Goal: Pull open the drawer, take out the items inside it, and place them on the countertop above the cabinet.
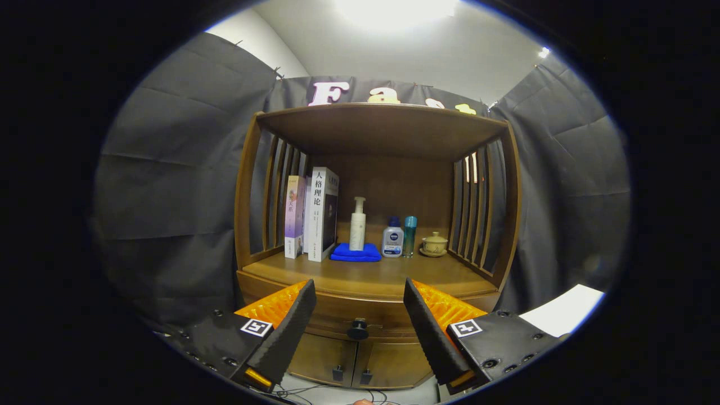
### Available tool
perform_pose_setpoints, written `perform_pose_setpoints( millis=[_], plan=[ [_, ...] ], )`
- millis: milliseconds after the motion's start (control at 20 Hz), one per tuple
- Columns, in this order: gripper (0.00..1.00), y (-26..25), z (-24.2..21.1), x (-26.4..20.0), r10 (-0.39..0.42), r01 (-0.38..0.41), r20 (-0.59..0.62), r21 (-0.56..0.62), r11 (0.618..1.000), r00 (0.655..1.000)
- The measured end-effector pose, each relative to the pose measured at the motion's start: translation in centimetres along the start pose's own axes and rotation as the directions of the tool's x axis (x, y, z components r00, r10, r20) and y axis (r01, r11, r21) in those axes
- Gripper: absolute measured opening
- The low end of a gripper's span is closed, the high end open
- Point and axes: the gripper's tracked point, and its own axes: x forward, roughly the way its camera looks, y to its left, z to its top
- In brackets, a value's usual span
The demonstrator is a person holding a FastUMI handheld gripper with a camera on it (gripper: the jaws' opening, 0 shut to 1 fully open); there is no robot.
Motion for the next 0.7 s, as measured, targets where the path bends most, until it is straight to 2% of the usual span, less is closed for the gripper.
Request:
perform_pose_setpoints(
  millis=[300, 700],
  plan=[
    [0.99, -1.9, -4.4, 3.2, -0.042, 0.044, -0.071, 0.025, 0.999, 0.997],
    [0.99, -1.5, -10.3, 7.6, -0.021, 0.034, -0.183, 0.069, 0.997, 0.983]
  ],
)
